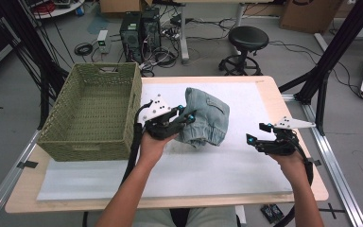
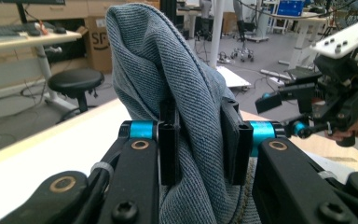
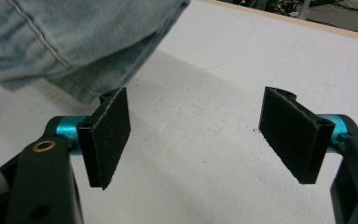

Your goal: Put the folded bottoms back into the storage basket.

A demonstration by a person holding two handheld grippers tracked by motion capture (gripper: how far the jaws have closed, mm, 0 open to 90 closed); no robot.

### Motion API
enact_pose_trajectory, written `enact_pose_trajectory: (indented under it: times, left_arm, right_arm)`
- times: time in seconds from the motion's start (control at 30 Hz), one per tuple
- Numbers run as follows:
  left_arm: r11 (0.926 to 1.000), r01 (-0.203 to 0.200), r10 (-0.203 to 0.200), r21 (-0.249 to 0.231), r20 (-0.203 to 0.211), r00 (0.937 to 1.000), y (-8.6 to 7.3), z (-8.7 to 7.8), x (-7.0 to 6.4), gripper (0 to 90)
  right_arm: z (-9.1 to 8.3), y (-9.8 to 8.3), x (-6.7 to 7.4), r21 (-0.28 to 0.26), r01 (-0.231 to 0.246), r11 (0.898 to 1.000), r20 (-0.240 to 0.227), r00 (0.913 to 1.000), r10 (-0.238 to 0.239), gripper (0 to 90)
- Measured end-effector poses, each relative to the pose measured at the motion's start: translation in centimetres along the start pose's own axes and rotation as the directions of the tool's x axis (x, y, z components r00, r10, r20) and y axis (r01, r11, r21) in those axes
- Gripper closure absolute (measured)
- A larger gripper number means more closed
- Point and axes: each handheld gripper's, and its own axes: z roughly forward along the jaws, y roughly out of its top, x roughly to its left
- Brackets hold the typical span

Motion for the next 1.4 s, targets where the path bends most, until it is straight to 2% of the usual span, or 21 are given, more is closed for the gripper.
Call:
enact_pose_trajectory:
  times: [0.2, 0.37, 0.7, 1.03, 1.23, 1.4]
  left_arm:
    - [0.9994, -0.022, 0.021, -0.027, -0.027, 0.9994, 1.6, -1.3, 1.0, 71.8]
    - [0.9979, -0.021, 0.017, -0.061, -0.057, 0.9982, 3.2, -2.9, 2.2, 71.8]
    - [0.9958, -0.040, 0.028, -0.082, -0.137, 0.9902, 5.9, -6.7, 4.4, 71.8]
    - [0.9921, -0.051, 0.026, -0.114, -0.214, 0.9765, 8.7, -10.8, 6.5, 71.8]
    - [0.9911, -0.065, 0.032, -0.116, -0.271, 0.9622, 10.0, -13.4, 7.7, 71.8]
    - [0.9872, -0.064, 0.017, -0.146, -0.306, 0.9520, 10.4, -15.6, 8.4, 71.8]
  right_arm:
    - [0.0, 0.0, 0.0, -0.003, -0.003, 1.000, -0.001, 1.0000, 0.003, 25.1]
    - [0.1, 0.1, 0.1, -0.002, 0.000, 1.000, -0.003, 1.0000, 0.000, 25.1]
    - [0.1, 0.2, 0.3, -0.001, 0.007, 1.000, -0.002, 1.0000, -0.007, 25.1]
    - [0.2, 0.2, 0.3, 0.003, 0.009, 1.000, -0.001, 1.0000, -0.009, 25.0]
    - [0.2, 0.2, 0.3, 0.002, 0.010, 1.000, -0.001, 0.9999, -0.010, 25.1]
    - [0.3, 0.2, 0.4, 0.007, 0.011, 1.000, -0.002, 0.9999, -0.011, 25.0]
